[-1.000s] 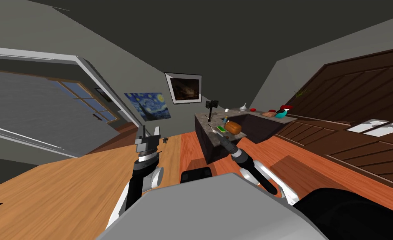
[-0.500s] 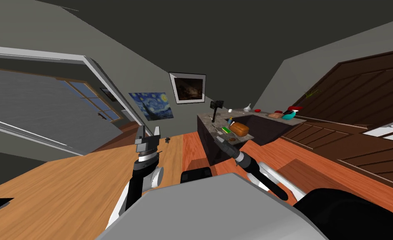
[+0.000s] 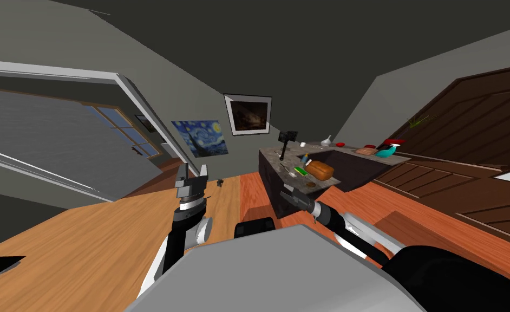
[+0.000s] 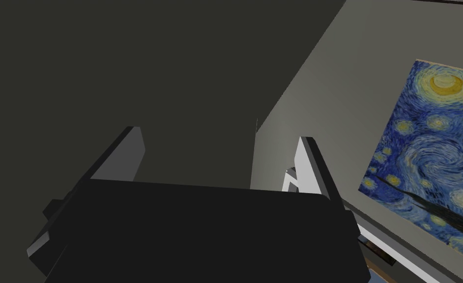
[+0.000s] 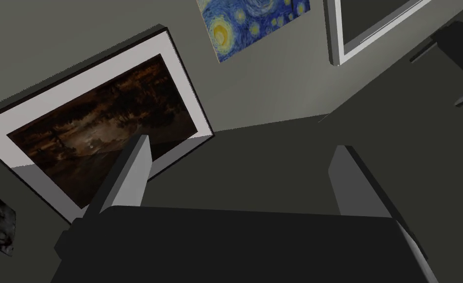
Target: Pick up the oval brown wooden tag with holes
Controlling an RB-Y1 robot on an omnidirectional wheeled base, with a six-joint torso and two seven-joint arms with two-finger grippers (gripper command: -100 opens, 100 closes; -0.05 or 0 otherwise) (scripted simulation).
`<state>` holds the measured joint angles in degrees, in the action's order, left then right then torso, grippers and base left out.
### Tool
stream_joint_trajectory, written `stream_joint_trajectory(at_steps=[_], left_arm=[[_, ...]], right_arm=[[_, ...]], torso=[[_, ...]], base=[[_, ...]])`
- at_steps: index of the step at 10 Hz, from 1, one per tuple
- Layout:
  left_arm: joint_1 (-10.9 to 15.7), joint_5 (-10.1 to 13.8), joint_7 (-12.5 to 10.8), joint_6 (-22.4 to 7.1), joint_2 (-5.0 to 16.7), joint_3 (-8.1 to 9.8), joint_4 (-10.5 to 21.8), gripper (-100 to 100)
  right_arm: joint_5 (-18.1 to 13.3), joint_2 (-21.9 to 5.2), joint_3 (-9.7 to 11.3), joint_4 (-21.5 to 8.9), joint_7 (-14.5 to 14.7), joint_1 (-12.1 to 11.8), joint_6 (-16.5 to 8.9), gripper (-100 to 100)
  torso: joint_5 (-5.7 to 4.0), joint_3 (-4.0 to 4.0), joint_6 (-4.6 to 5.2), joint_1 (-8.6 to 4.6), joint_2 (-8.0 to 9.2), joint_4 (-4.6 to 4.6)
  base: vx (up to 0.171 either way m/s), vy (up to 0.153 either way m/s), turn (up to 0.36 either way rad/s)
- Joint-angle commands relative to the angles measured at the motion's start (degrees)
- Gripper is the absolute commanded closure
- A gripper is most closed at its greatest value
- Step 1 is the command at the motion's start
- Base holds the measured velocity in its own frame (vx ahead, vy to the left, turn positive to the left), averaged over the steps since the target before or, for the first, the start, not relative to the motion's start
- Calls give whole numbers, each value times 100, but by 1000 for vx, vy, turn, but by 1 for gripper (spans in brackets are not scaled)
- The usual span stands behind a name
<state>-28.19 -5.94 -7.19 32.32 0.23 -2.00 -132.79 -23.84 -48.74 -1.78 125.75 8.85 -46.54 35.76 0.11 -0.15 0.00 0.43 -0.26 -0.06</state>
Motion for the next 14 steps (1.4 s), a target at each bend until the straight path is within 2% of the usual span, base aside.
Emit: stream_joint_trajectory(at_steps=[1, 2, 3, 4, 5, 6, 7, 8, 9, 10, 11, 12, 13, 14], left_arm=[[0, 0, 0, 0, 0, 0, 0, 0], [0, 0, 0, 0, 0, 0, 0, 0], [0, 0, 0, 0, 0, 0, 0, 0], [0, 0, 0, 0, 0, 0, 0, 0], [0, 0, 0, 0, 0, 1, 0, 0], [0, 0, 0, 0, 1, 1, 0, 0], [0, 0, 0, 0, 1, 1, 0, 0], [0, 0, 0, 0, 1, 1, 0, 0], [0, 0, 0, 0, 1, 1, 0, 0], [0, 0, 0, 0, 1, 1, 0, 0], [0, 0, 0, 0, 1, 1, 0, 0], [0, 0, 0, 0, 1, 1, 0, 0], [0, 0, 0, 0, 1, 1, 0, 0], [0, 0, 0, 0, 1, 1, 0, 0]], right_arm=[[-100, -286, -43, -49, 75, -132, 20, -100], [-299, -461, -130, -190, 192, -354, 46, -100], [-299, -674, -130, -190, 192, -354, 46, -100], [-502, -852, -225, -338, 308, -583, 64, -100], [-502, -1019, -225, -338, 308, -583, 64, -100], [-707, -1198, -326, -493, 423, -819, 72, -100], [-707, -1366, -326, -493, 423, -819, 72, -100], [-914, -1538, -433, -653, 535, -1027, 71, -100], [-914, -1713, -433, -653, 535, -1059, 71, -100], [-914, -1757, -433, -653, 535, -1059, 71, -100], [-1120, -1985, -544, -817, 643, -1303, 61, -100], [-1120, -2107, -544, -817, 643, -1303, 61, -100], [-1324, -2290, -660, -982, 748, -1528, 43, -100], [-1324, -2449, -660, -982, 748, -1547, 43, -100]], torso=[[0, 0, 0, 0, 0, 0], [0, 1, 1, -10, 3, 0], [-1, 2, 1, -8, 4, 1], [-2, 2, 1, -14, 5, 1], [-3, -3, 1, -17, -6, -1], [-4, -3, 0, -22, -3, -1], [-4, -2, 1, -19, -3, -1], [-4, 0, 1, -24, 1, 0], [-6, -2, 1, -29, -3, -1], [-6, 0, 0, -31, 2, 0], [-7, 8, 1, -36, 16, 3], [-7, 6, 2, -30, 10, 2], [-7, 4, 1, -35, 7, 1], [-7, -2, 2, -34, -4, -1]], base=[[85, 97, 6], [84, 103, 17], [80, 87, 2], [120, 81, 10], [100, 66, 0], [102, 81, 4], [87, 64, -8], [107, 50, -11], [87, 46, -7], [37, 29, 2], [75, 52, -19], [83, 37, -18], [120, 41, -26], [99, 32, -20]])
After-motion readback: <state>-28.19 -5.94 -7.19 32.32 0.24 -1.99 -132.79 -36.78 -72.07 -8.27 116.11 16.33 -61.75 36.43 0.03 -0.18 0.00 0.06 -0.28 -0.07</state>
